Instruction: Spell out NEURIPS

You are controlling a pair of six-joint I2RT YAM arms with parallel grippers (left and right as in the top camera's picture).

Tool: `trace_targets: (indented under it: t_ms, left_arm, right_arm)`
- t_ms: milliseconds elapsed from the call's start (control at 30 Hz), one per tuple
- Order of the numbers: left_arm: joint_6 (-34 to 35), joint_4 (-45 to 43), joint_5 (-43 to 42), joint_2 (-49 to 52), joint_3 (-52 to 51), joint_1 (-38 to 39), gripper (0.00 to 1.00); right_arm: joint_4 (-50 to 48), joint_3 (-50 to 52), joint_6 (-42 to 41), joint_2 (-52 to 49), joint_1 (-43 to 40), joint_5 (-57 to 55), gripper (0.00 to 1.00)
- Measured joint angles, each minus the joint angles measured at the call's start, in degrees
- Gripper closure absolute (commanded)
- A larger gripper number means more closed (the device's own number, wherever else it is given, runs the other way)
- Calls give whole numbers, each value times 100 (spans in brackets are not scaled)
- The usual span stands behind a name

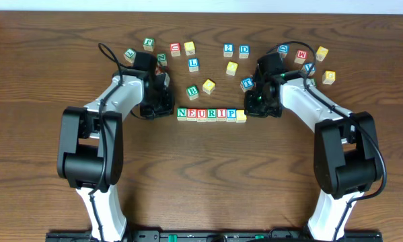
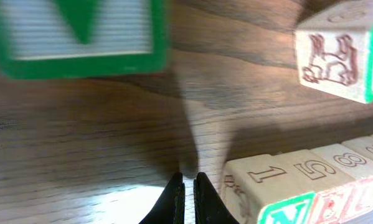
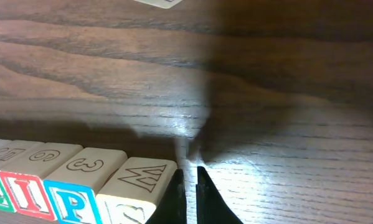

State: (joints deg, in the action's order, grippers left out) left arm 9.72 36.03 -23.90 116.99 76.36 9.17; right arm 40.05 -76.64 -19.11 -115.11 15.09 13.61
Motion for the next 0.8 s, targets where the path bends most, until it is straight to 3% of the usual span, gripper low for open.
trace_targets:
  t_ms: [800]
  left_arm:
    - [-120, 7, 2, 0, 0, 168, 93]
  right_arm:
    - [125, 35, 2, 0, 26, -164, 98]
